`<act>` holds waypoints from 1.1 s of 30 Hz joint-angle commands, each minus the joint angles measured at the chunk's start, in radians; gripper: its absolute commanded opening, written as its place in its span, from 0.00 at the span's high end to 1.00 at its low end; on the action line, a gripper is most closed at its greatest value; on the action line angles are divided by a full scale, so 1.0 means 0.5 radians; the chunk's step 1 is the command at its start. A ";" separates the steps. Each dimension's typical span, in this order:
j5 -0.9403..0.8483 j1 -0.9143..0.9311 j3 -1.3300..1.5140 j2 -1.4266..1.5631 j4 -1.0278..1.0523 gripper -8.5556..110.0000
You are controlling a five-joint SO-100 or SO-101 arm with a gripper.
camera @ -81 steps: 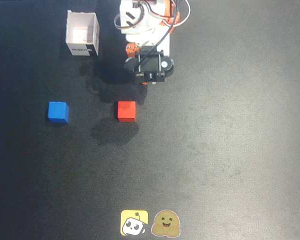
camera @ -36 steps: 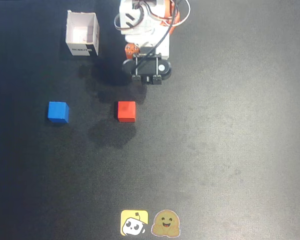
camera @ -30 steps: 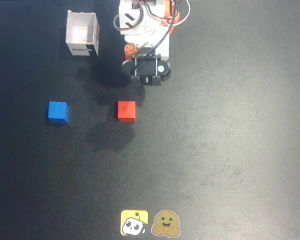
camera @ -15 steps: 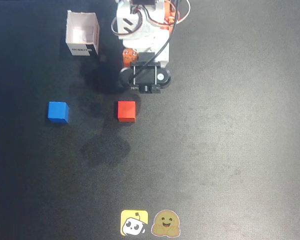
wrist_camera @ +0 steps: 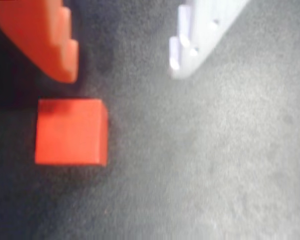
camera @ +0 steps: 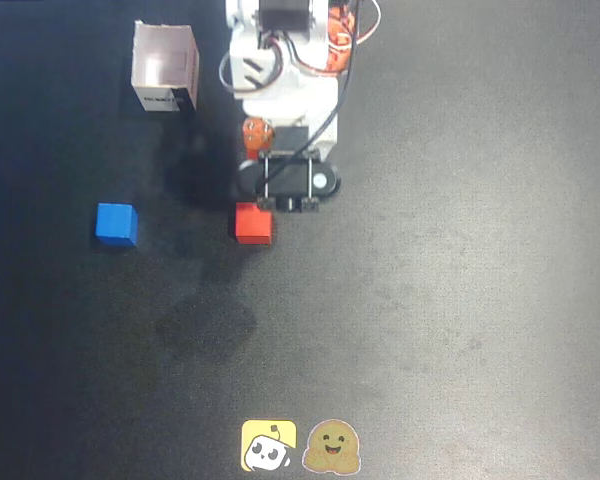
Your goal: Put the red cube on top of the blue cube.
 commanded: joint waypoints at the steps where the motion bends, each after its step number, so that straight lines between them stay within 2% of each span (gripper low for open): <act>1: -0.021 0.018 -0.141 -0.092 -0.058 0.80; 9: -0.092 0.104 -0.347 -0.469 -0.110 0.76; 19: -0.101 0.156 -0.224 -0.601 -0.350 0.73; 33: -0.120 0.215 -0.206 -0.957 -0.534 0.73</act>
